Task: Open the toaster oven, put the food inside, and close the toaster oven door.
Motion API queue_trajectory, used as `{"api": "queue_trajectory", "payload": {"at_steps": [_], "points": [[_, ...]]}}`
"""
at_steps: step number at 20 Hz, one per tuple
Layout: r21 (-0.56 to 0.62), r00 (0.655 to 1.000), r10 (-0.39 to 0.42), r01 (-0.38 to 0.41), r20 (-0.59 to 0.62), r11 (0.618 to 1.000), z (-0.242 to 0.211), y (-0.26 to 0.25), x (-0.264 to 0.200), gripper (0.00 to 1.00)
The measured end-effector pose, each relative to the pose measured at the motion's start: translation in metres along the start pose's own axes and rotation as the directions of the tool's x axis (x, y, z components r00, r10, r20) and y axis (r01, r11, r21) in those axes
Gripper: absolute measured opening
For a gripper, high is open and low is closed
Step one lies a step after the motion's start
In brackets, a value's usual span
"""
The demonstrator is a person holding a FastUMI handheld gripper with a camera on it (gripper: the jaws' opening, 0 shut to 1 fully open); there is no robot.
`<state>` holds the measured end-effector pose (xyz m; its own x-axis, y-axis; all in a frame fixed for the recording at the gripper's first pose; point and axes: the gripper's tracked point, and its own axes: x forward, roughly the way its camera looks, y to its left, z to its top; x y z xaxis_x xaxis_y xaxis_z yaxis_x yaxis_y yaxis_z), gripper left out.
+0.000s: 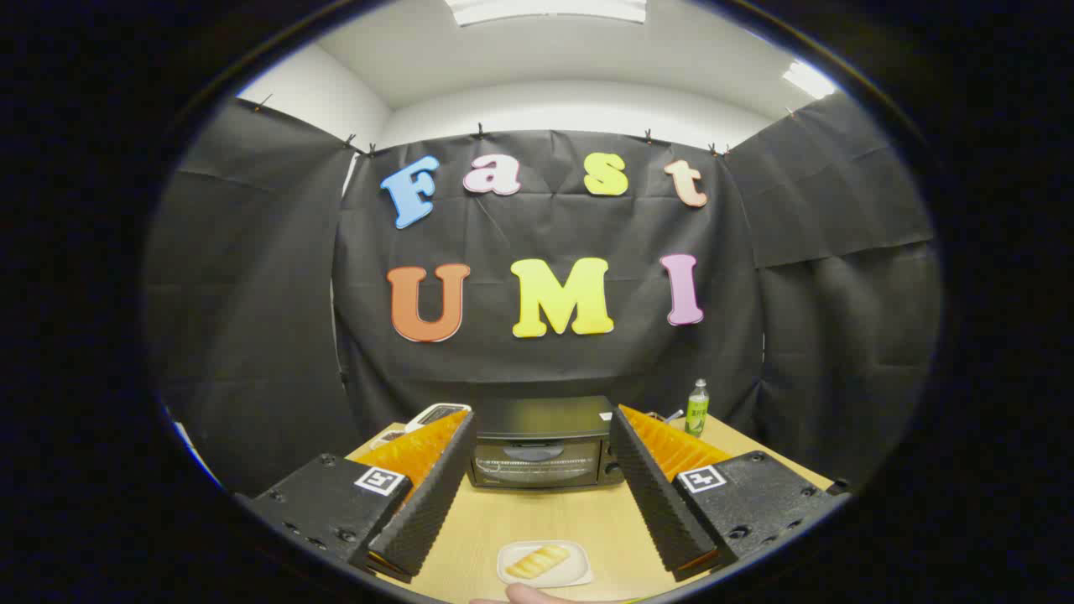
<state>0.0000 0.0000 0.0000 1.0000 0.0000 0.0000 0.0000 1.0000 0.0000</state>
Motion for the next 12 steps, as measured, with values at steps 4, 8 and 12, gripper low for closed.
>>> {"api": "queue_trajectory", "payload": {"at_steps": [4,8,12], "points": [[-0.005,1.000,-0.002,0.002,0.009,1.000,0.0024,0.0012,-0.0014,1.00],[0.000,1.000,-0.006,0.006,0.021,1.000,0.0056,0.0021,-0.0021,1.00],[-0.001,1.000,-0.003,0.003,0.023,1.000,0.0061,0.0034,-0.0020,1.00]]}}
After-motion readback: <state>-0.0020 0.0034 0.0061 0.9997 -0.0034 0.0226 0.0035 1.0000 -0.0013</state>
